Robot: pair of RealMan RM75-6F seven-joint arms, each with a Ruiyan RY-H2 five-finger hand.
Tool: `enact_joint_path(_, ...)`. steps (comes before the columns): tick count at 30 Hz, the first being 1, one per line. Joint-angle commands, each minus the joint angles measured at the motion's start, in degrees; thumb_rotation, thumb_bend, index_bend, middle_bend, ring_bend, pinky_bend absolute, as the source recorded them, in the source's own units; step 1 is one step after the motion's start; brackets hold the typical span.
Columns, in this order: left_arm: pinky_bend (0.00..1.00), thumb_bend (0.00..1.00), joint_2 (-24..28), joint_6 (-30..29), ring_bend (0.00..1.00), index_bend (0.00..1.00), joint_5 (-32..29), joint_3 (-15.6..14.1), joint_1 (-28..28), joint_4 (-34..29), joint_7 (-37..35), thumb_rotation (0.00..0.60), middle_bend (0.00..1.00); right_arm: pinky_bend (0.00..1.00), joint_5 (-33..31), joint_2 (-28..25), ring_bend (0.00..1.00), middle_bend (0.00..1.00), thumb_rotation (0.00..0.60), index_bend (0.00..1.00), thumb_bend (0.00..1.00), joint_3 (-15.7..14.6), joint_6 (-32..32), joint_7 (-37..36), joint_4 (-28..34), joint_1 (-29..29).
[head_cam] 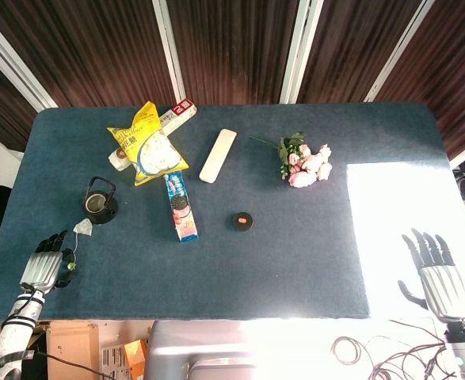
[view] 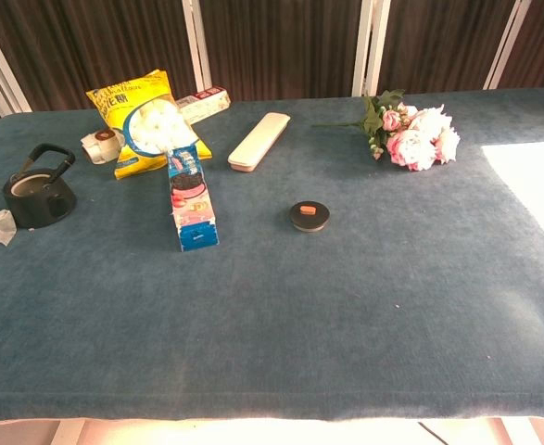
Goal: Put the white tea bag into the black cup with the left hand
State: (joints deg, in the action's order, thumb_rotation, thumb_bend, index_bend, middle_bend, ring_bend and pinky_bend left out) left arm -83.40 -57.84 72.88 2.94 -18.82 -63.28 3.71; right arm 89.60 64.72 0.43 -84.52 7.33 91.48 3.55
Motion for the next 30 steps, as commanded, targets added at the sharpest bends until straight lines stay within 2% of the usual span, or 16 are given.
enact_joint_path(1, 0.11, 0.34, -0.09, 0.16, 0.00, 0.50, -0.01, -0.05, -0.04, 0.19, -0.08, 0.600, 0.01, 0.00, -0.06, 0.00, 0.00, 0.00, 0.600, 0.00, 0.24, 0.05, -0.02, -0.02, 0.03, -0.02)
enact_joint_path(30, 0.11, 0.34, -2.10, 0.11, 0.00, 0.60, 0.81, 0.09, -0.70, 3.12, -1.13, 0.600, 0.04, 0.00, -0.40, -0.39, 0.00, 0.00, 0.600, 0.00, 0.24, -0.06, 0.15, 0.10, 0.00, -0.30)
